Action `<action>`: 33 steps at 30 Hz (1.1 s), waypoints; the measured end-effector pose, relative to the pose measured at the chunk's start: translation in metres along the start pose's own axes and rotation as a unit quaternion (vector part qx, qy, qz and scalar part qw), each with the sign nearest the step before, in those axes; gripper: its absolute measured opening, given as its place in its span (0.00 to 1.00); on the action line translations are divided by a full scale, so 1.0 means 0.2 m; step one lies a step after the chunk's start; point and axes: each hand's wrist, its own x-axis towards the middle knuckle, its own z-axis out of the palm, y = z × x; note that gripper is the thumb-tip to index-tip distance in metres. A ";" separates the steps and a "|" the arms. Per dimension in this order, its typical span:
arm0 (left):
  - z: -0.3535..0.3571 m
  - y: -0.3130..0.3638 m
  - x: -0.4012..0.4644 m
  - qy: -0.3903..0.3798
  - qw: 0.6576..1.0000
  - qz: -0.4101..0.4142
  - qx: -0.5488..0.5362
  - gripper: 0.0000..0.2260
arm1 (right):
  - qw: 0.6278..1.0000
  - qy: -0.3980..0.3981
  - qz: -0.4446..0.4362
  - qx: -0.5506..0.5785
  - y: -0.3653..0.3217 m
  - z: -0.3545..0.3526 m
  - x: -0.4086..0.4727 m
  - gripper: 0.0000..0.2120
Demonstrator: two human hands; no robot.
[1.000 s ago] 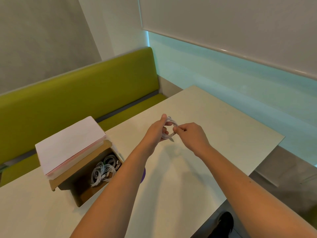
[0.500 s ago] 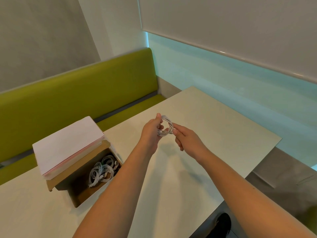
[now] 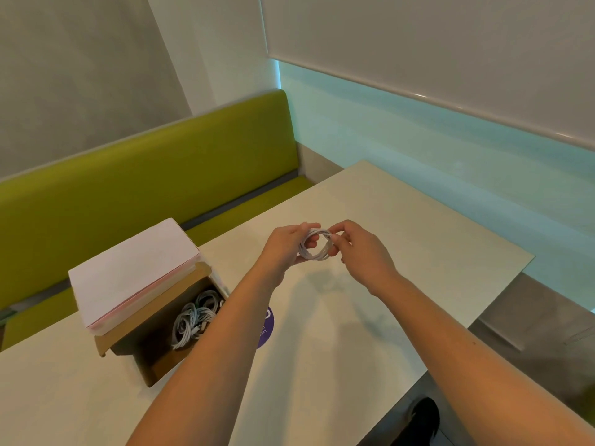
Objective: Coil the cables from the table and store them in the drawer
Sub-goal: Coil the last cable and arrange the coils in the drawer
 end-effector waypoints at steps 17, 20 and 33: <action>0.00 -0.09 -0.02 -0.063 0.974 -0.039 -0.216 0.11 | 0.999 -0.023 -0.017 0.015 0.09 -0.05 0.02 0.21; 0.00 -0.10 -0.03 -0.070 0.963 -0.060 -0.254 0.12 | 0.998 -0.058 -0.001 0.039 0.09 -0.07 0.04 0.17; 0.04 -0.16 -0.03 -0.028 0.993 0.026 -0.109 0.12 | 0.853 -0.089 0.149 0.492 0.09 0.00 0.03 0.13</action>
